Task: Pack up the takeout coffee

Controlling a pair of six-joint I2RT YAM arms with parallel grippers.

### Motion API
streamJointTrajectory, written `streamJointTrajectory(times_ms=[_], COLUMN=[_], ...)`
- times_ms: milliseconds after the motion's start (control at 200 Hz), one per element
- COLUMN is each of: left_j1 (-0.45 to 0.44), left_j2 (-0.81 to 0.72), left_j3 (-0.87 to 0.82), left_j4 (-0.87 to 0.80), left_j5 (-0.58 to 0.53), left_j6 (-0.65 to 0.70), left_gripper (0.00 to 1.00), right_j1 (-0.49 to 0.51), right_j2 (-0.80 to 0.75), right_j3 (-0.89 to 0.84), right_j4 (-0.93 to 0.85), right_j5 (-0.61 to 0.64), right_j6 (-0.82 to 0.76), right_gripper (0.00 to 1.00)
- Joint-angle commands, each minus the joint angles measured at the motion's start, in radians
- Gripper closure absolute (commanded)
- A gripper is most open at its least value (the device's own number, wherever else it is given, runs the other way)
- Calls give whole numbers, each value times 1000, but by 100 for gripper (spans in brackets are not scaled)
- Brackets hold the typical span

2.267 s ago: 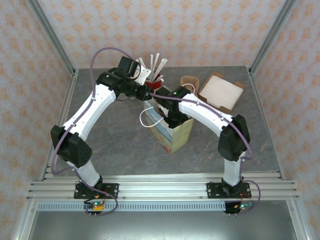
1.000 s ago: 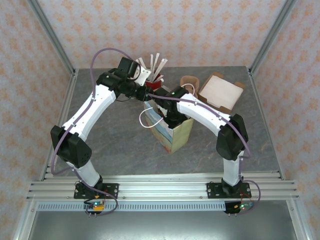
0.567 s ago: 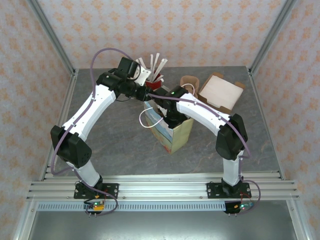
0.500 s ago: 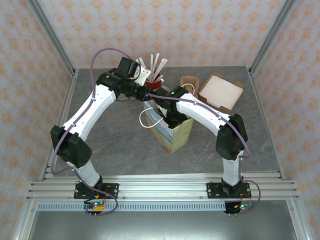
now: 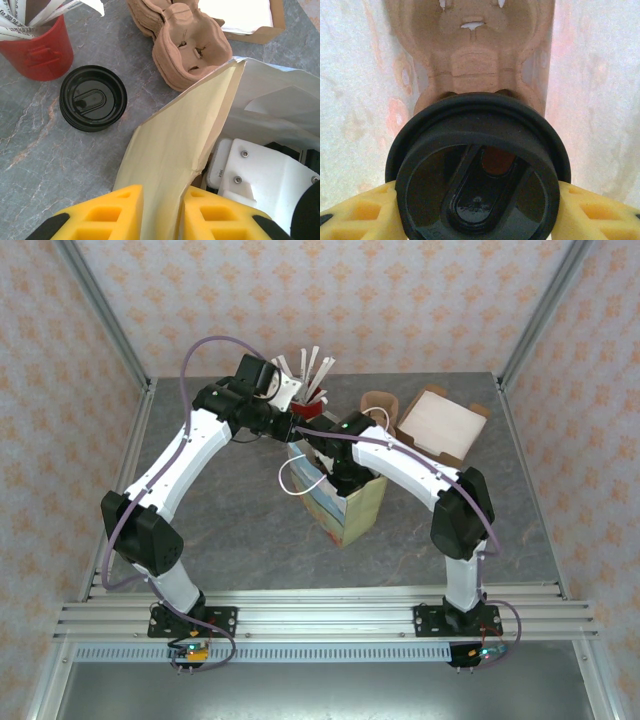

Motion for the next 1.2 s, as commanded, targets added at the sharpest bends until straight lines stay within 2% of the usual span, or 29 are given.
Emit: streamJointTrajectory(times_ms=[0, 115, 300, 611, 1191], left_j1=[7, 7, 8, 7, 7], left_j2=[-44, -42, -43, -42, -43], left_j3=[-12, -14, -15, -13, -15], left_j4=[7, 8, 8, 7, 8], left_j5=[-15, -16, -16, -17, -16], left_j6=[-2, -2, -2, 0, 0], left_gripper=[75, 75, 75, 75, 75], right_j1=[0, 0, 4, 23, 26], right_j2=[71, 65, 43, 5, -34], right_j3=[-29, -20, -3, 39, 53], right_j4=[-42, -45, -50, -60, -55], right_j5=[99, 103, 102, 102, 86], right_j6=[-17, -14, -10, -5, 2], right_gripper=[52, 48, 35, 22, 10])
